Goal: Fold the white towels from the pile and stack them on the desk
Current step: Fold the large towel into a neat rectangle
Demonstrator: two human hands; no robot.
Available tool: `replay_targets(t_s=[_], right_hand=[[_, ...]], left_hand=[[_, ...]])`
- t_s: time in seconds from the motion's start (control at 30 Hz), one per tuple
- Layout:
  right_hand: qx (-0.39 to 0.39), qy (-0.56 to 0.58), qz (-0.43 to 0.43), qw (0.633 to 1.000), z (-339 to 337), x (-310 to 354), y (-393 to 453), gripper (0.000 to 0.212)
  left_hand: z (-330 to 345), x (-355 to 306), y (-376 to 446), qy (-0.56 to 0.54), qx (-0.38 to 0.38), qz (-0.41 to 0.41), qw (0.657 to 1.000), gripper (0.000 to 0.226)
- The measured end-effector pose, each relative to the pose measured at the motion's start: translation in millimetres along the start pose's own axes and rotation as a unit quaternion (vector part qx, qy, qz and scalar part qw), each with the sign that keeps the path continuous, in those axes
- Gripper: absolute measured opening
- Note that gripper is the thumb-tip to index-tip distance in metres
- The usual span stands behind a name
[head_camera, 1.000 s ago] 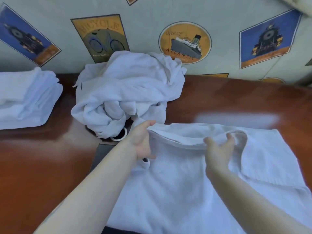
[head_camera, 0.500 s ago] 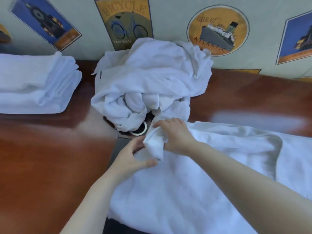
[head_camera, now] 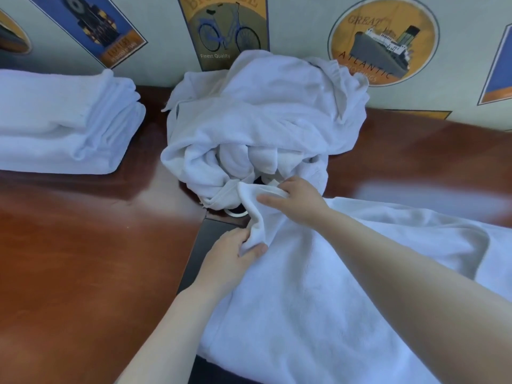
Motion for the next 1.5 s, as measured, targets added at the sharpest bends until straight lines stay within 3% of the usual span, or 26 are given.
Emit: replay_targets(t_s=[0.1,0.2,0.37,0.43,0.5,0.57,0.7,0.83,0.9,1.07,1.23,1.4,1.5], right_hand=[[-0.039,0.026,-0.011,0.999,-7.0,11.2,-0.2,0.055],[-0.056,-0.01,0.01,0.998,-9.0,9.3,2.2,0.045],[-0.095,-0.076,0.038,0.992,-14.9,-4.7,-0.4,0.037],[-0.11,-0.08,0.03,0.99,-14.1,-7.3,-0.8,0.026],[-0.096,-0.085,0.028,0.991,-11.3,-9.4,0.6,0.009],[-0.05,-0.106,0.012,0.993,-3.3,-6.0,6.3,0.029],[-0.006,-0.121,-0.028,0.992,6.2,7.1,18.9,0.037],[0.034,-0.078,-0.011,0.996,14.1,3.6,24.5,0.016],[0.039,-0.101,-0.036,0.993,16.9,3.8,27.8,0.016],[-0.037,-0.24,-0.167,0.956,17.9,17.6,36.1,0.022],[0.02,-0.258,-0.234,0.937,34.1,25.7,28.7,0.012],[0.151,-0.245,-0.252,0.924,35.2,26.0,5.2,0.016],[0.142,-0.268,-0.249,0.92,27.6,31.7,-12.8,0.012]], left_hand=[[3.8,-0.4,-2.2,0.016,-0.008,0.02,1.0,0.017],[8.0,-0.7,-4.8,0.032,-0.008,0.037,0.999,0.012],[-2.0,9.7,-6.6,0.047,-0.051,0.008,0.998,0.023],[-11.5,16.0,-6.2,0.061,-0.092,-0.019,0.994,0.039],[-18.2,20.9,-7.2,0.038,-0.123,-0.047,0.991,0.051],[-19.0,23.6,-5.8,0.02,-0.132,-0.065,0.989,0.048],[-14.9,22.1,5.4,0.038,-0.149,-0.065,0.986,0.026],[-7.4,18.9,18.0,0.088,-0.131,-0.058,0.986,0.02],[-5.5,17.9,20.7,0.113,-0.135,-0.052,0.983,0.021],[-7.5,19.7,21.8,0.116,-0.174,-0.049,0.977,0.023],[-1.4,36.5,17.2,0.122,-0.093,-0.08,0.985,0.038],[-3.3,41.7,-14.0,0.095,-0.032,-0.086,0.991,0.038],[-9.7,33.3,-34.0,0.081,-0.012,-0.068,0.994,0.043]])
Point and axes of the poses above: each hand's wrist, its own y-axis towards the middle knuckle, its own z-axis out of the palm, x = y × z, the point moved 9 cm from there along y, towards the middle knuckle, and after that the axes turned 15 degrees about -x, right-handed, at the moved point
